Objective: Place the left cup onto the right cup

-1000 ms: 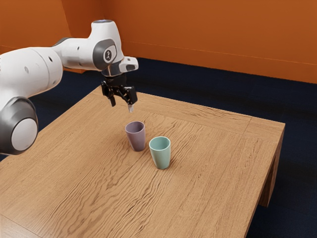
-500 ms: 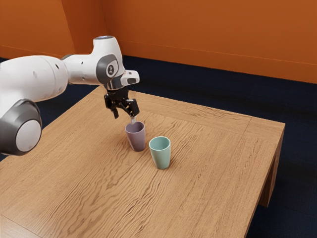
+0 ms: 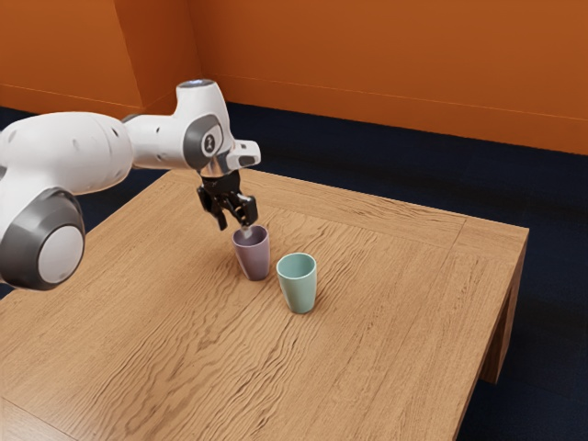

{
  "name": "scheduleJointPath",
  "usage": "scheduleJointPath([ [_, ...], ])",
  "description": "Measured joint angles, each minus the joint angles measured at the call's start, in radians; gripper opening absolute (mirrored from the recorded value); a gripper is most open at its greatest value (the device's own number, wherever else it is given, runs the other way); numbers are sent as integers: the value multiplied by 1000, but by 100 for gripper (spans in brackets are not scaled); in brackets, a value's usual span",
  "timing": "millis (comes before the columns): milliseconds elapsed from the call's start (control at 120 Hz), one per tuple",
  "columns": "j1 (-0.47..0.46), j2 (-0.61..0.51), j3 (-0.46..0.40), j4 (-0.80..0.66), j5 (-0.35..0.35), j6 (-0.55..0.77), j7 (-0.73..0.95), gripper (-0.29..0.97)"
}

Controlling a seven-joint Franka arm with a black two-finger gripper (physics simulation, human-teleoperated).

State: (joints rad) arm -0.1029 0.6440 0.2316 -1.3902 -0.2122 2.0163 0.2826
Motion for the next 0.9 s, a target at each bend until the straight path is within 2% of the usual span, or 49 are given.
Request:
scheduleJointPath([
  [175, 0, 13, 0, 0, -4, 24, -2, 30],
  [592, 1, 50, 0, -1, -9, 59, -9, 27],
  [792, 2, 51, 0, -2, -17, 65, -10, 6],
  [900, 2, 51, 0, -2, -25, 67, -11, -2],
])
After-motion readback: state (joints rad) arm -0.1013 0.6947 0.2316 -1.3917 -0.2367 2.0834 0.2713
